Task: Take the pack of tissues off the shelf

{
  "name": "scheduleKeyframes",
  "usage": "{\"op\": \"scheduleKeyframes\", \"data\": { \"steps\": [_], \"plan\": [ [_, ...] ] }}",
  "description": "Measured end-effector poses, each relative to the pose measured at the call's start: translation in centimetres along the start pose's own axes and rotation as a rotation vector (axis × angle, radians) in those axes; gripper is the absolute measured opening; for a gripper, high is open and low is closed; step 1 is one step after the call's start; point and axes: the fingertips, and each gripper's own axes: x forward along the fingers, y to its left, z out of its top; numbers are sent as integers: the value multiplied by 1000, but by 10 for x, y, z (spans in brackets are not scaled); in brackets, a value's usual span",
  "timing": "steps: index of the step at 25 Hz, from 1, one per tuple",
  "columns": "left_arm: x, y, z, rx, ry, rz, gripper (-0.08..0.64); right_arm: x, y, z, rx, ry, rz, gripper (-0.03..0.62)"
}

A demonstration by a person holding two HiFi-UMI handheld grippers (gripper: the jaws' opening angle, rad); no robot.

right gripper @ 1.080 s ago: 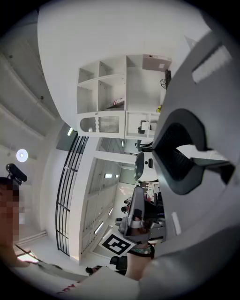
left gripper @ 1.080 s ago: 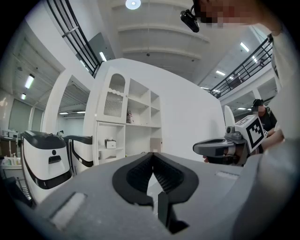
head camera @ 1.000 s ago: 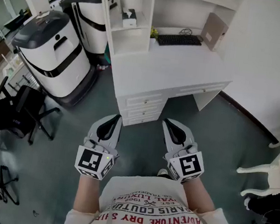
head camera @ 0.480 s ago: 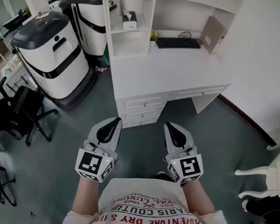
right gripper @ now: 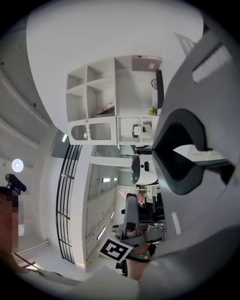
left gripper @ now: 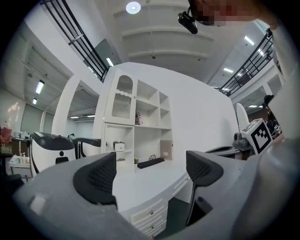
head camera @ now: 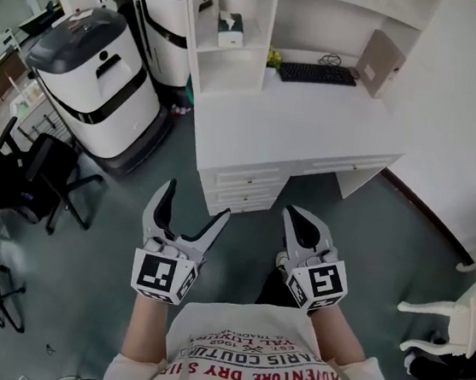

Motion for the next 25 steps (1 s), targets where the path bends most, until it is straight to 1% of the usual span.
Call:
{"op": "scheduleKeyframes", "data": {
  "steps": [3, 5, 13, 17, 21, 25],
  "plan": [
    [21, 2, -9, -3, 23, 44, 468, 17, -20, -8, 2, 9, 45, 0],
    [42, 3, -12, -13, 29, 83, 468, 29, -42, -10, 1, 7, 72, 0],
    [146, -12, -5, -42, 1, 226, 466, 79, -156, -4, -5, 22, 164, 0],
    [190, -21, -9, -54, 9, 276, 466, 102, -204, -3, -19, 25, 212, 0],
    [226, -26, -13, -47, 26, 320, 465, 125, -237, -4, -24, 36, 266, 0],
    [258, -20, -8, -30, 32, 353, 465, 153, -257, -1, -10, 37, 304, 0]
  ]
}}
